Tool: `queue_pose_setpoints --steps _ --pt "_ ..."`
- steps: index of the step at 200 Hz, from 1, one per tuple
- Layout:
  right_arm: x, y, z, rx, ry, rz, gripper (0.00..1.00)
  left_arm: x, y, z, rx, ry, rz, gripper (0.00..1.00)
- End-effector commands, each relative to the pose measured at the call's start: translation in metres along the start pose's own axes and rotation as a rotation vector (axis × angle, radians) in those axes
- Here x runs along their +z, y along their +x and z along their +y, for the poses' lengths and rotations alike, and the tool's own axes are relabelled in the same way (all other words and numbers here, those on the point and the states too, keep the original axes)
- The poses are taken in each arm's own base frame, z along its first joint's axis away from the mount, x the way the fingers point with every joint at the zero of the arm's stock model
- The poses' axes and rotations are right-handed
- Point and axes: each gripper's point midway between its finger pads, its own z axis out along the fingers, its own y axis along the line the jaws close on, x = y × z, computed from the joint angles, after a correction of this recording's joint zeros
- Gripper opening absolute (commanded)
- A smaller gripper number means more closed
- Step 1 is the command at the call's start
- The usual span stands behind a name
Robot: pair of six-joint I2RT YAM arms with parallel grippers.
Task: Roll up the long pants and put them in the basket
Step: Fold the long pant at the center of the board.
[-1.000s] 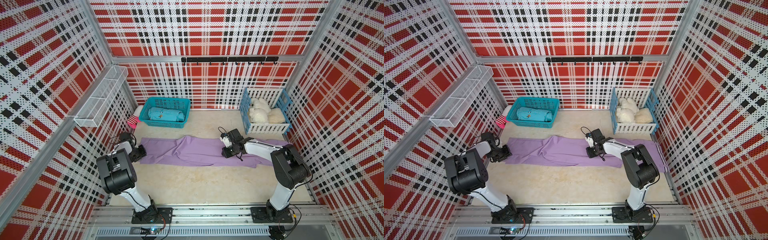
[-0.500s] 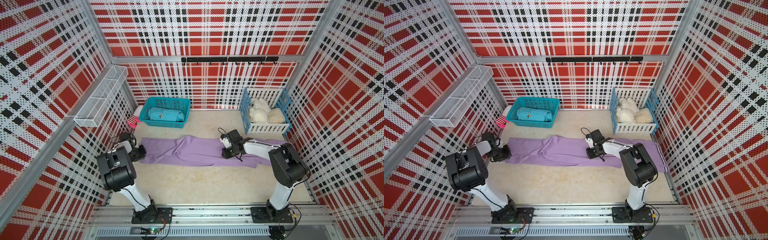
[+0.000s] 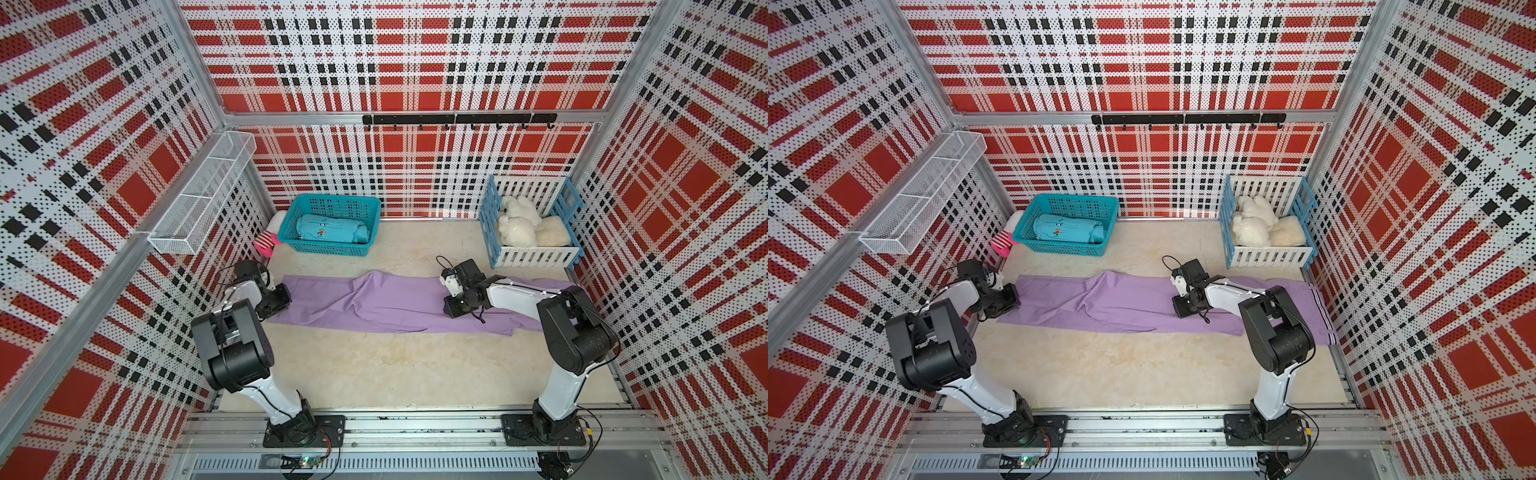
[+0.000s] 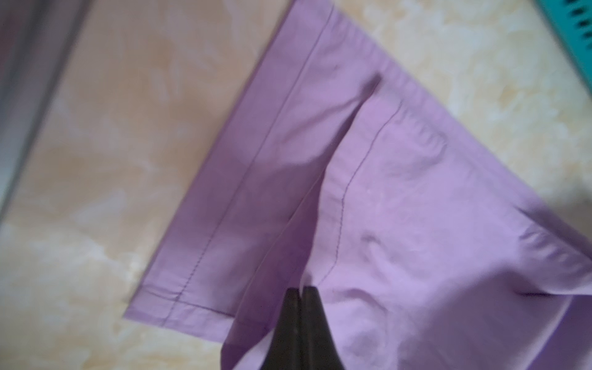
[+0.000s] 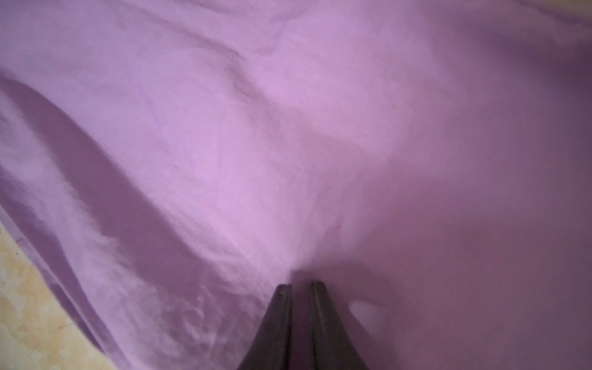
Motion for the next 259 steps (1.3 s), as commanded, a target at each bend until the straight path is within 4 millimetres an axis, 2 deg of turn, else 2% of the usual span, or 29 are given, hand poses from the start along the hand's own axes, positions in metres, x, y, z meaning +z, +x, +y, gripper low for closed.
queue_pose_setpoints --steps 1,26,65,96,139,154,169,185,198,214,239,251,259 --pt "0.004 0.010 -0.006 0.024 0.013 0.031 0.17 -0.047 -0.049 0.006 -0.006 -0.048 -0.195 0.00" --pt "0.006 0.012 -0.009 0.028 0.022 0.040 0.17 -0.068 -0.063 0.021 -0.027 -0.104 -0.248 0.00" --pt "0.004 0.015 -0.020 0.061 0.037 0.052 0.16 -0.068 -0.063 0.047 -0.053 -0.179 -0.235 0.00" --pt "-0.002 0.013 -0.025 0.072 0.049 0.045 0.16 -0.057 -0.056 0.059 -0.070 -0.221 -0.193 0.00" --pt "-0.006 0.012 -0.029 0.082 0.053 0.040 0.16 -0.029 -0.023 0.072 -0.095 -0.266 -0.093 0.01" --pt "-0.007 0.013 -0.030 0.084 0.056 0.043 0.16 -0.024 -0.013 0.077 -0.114 -0.288 -0.069 0.12" --pt "-0.008 0.014 -0.031 0.085 0.058 0.045 0.16 -0.021 -0.003 0.082 -0.136 -0.315 -0.052 0.33" --pt "-0.010 0.015 -0.035 0.092 0.063 0.046 0.16 -0.019 0.004 0.086 -0.161 -0.328 -0.041 0.43" --pt "-0.013 0.013 -0.037 0.098 0.062 0.040 0.18 -0.023 0.001 0.090 -0.183 -0.346 -0.063 0.48" --pt "-0.022 0.007 -0.038 0.099 0.060 0.027 0.19 -0.036 -0.018 0.081 -0.190 -0.307 -0.143 0.50" --pt "-0.041 -0.008 -0.035 0.086 0.057 -0.011 0.21 -0.079 -0.059 0.051 -0.207 -0.183 -0.359 0.55" --pt "-0.050 -0.016 -0.035 0.084 0.058 -0.034 0.22 -0.091 -0.067 0.034 -0.216 -0.110 -0.426 0.59" --pt "-0.056 -0.020 -0.034 0.086 0.050 -0.044 0.22 -0.091 -0.065 0.022 -0.209 -0.070 -0.432 0.60"
